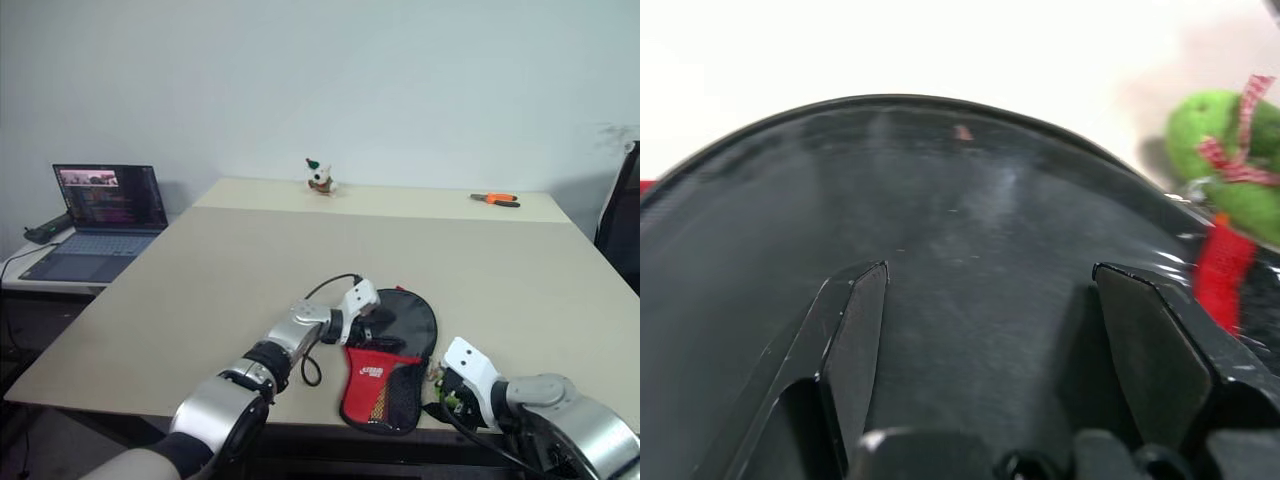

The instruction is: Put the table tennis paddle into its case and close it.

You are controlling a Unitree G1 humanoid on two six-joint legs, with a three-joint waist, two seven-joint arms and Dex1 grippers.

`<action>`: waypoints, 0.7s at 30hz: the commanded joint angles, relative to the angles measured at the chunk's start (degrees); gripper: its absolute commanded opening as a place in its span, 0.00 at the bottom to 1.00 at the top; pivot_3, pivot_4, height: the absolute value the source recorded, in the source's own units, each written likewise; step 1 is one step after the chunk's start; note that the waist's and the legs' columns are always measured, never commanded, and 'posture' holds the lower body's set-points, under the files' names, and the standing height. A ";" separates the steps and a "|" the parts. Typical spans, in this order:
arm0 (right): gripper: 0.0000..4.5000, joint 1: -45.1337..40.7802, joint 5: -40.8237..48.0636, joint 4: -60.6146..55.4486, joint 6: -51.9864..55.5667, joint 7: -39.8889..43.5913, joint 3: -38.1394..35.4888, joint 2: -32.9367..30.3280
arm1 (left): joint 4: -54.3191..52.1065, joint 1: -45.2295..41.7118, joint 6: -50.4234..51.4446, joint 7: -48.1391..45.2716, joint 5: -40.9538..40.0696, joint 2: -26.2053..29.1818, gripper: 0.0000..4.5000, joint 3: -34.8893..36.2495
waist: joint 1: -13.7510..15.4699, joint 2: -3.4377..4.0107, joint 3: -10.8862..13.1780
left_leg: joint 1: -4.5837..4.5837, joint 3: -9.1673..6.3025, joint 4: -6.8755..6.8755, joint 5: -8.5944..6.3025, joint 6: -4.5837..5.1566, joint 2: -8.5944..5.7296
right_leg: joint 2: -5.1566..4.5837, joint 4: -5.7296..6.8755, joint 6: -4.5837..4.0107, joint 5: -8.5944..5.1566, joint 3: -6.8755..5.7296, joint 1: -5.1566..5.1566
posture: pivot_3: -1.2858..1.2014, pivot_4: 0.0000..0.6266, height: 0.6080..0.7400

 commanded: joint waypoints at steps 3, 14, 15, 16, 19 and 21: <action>0.58 -1.31 -2.24 1.57 0.14 -1.00 -0.11 -0.09 | -0.61 0.71 0.15 -0.93 0.50 0.26 0.80 -0.38 | -0.03 0.01 0.00 | 0.01 -0.02 0.01 0.00 0.00 0.00 | 0.00 0.01 0.00 0.00 -0.01 0.01 | 0.52 0.24 1.00; 0.66 2.62 0.80 0.96 -0.39 2.00 -8.42 -3.12 | -0.84 1.11 -0.23 -0.94 1.15 0.01 0.80 -0.76 | -0.04 0.01 -0.01 | 0.00 -0.01 0.01 0.00 0.01 0.00 | 0.00 0.04 0.00 0.00 0.00 0.00 | 0.52 0.24 1.00; 0.71 2.84 0.63 0.86 -0.55 2.18 -8.10 -3.43 | -0.78 1.09 -0.26 -0.87 1.21 -0.02 0.80 -0.79 | -0.04 0.02 -0.01 | 0.01 -0.01 0.01 0.00 0.01 0.00 | 0.00 0.05 0.00 0.00 0.00 0.00 | 0.52 0.24 1.00; 0.78 2.97 0.14 0.84 -0.63 2.02 -7.59 -3.53 | -0.71 1.02 -0.36 -0.86 1.36 -0.04 0.80 -0.90 | -0.04 0.02 -0.01 | 0.01 -0.01 0.01 0.00 0.01 0.00 | 0.00 0.06 0.00 0.00 0.00 0.00 | 0.52 0.24 1.00; 0.99 3.08 -0.99 1.07 -0.73 1.99 -6.21 -3.43 | -0.53 0.86 -0.49 -0.77 1.60 -0.13 0.80 -1.03 | -0.05 0.02 -0.01 | 0.02 -0.01 0.01 0.00 0.01 0.00 | 0.00 0.06 0.00 0.00 0.00 0.01 | 0.52 0.24 1.00; 0.99 2.83 -1.50 1.60 -0.72 1.71 -5.30 -2.89 | -0.43 0.83 -0.57 -0.74 1.76 -0.22 0.80 -1.11 | -0.08 0.02 -0.01 | 0.02 -0.01 0.02 0.00 0.01 0.00 | 0.00 0.06 0.00 0.00 0.00 0.01 | 0.52 0.24 1.00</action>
